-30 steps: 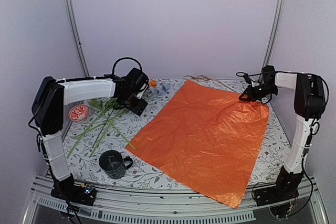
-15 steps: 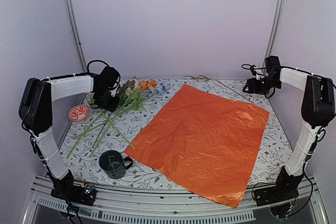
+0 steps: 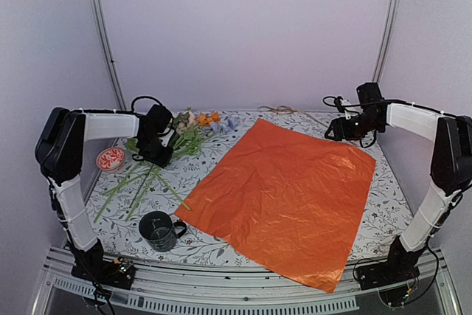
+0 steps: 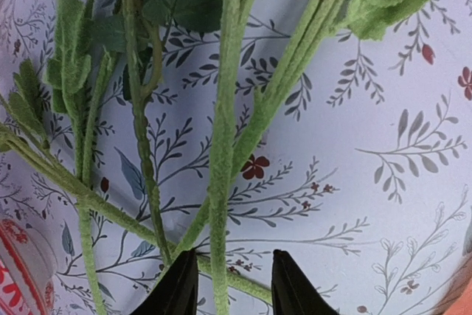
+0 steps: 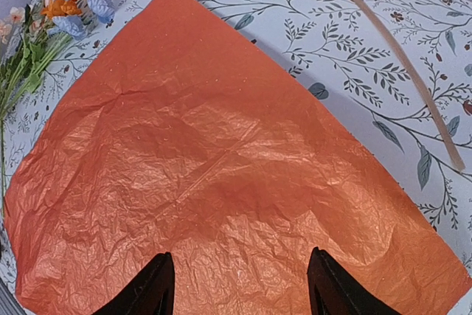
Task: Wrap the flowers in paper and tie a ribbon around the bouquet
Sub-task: Adjust the flattened wrapping paper at the center of the board, then pick up the fake flower from the center of the board.
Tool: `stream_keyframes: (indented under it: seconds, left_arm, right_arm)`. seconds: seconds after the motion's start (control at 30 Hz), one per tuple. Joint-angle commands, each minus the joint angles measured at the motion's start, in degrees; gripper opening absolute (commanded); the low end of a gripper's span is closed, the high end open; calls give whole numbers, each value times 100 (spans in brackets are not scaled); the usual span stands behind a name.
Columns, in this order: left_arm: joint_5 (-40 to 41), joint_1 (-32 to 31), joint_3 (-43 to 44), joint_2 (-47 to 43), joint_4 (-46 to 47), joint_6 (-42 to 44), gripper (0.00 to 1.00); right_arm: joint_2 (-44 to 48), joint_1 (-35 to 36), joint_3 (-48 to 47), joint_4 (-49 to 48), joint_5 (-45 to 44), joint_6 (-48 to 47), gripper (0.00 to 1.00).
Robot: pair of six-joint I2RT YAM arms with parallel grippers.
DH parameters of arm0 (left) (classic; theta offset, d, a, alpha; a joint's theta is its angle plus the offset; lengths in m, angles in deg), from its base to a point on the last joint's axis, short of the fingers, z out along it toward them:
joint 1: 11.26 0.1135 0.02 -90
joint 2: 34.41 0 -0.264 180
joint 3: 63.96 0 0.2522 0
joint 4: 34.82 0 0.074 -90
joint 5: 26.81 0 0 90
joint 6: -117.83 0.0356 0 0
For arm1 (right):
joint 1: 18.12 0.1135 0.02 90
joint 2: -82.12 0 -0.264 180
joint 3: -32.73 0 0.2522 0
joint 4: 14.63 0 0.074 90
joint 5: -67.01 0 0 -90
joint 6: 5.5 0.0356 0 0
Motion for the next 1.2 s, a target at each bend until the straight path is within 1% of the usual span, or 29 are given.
stream_keyframes:
  seconds: [0.0, 0.07, 0.17, 0.27, 0.4, 0.47, 0.5, 0.53, 0.57, 0.6, 0.67, 0.8, 0.97, 1.07, 1.1, 1.17]
  left_arm:
    - [95, 108, 58, 186, 121, 21, 34]
    - [175, 135, 77, 265, 119, 11, 30]
    - [175, 135, 95, 326, 86, 0, 20]
    - [172, 135, 78, 566, 101, -3, 20]
    - [238, 142, 102, 658, 101, 2, 23]
    - [241, 158, 125, 693, 109, 1, 22]
    - [213, 159, 142, 718, 108, -2, 17]
    - [180, 166, 158, 738, 91, -21, 6]
    - [150, 153, 171, 734, 66, -42, 1]
    - [157, 142, 155, 697, 58, -51, 0]
    - [226, 127, 102, 484, 57, -63, 0]
    - [318, 127, 29, -253, 3, -122, 0]
    - [-31, -22, -20, -1286, 75, -206, 0]
    - [-133, -327, -74, -2053, 420, -198, 0]
    - [-191, -484, -92, -2338, 608, -181, 0]
    - [-455, -874, -154, -2892, 1157, -183, 0]
  right_arm:
    - [-64, 16, 32, 12, -186, 41, 64]
    - [-80, 26, 34, 47, -181, 18, 64]
    - [-73, 53, 34, 41, -176, 6, 64]
    - [-83, 66, 22, 46, -196, -2, 64]
    - [-77, 72, 16, 74, -192, -16, 64]
    - [-82, 79, 25, 75, -164, -28, 64]
    - [-82, 78, 22, 78, -163, -40, 64]
    - [-86, 80, 27, 86, -170, -38, 64]
    - [-87, 84, 33, 85, -183, -38, 64]
    - [-90, 88, 23, 91, -195, -42, 64]
    - [-90, 96, 17, 117, -206, -38, 64]
    - [-67, 124, -36, 193, -223, -46, 64]
    - [157, 180, -170, 267, -142, 52, 64]
    - [507, 270, -172, 29, 329, 159, 64]
    - [652, 319, -166, -128, 594, 190, 64]
    - [969, 558, -91, -685, 1346, 554, 63]
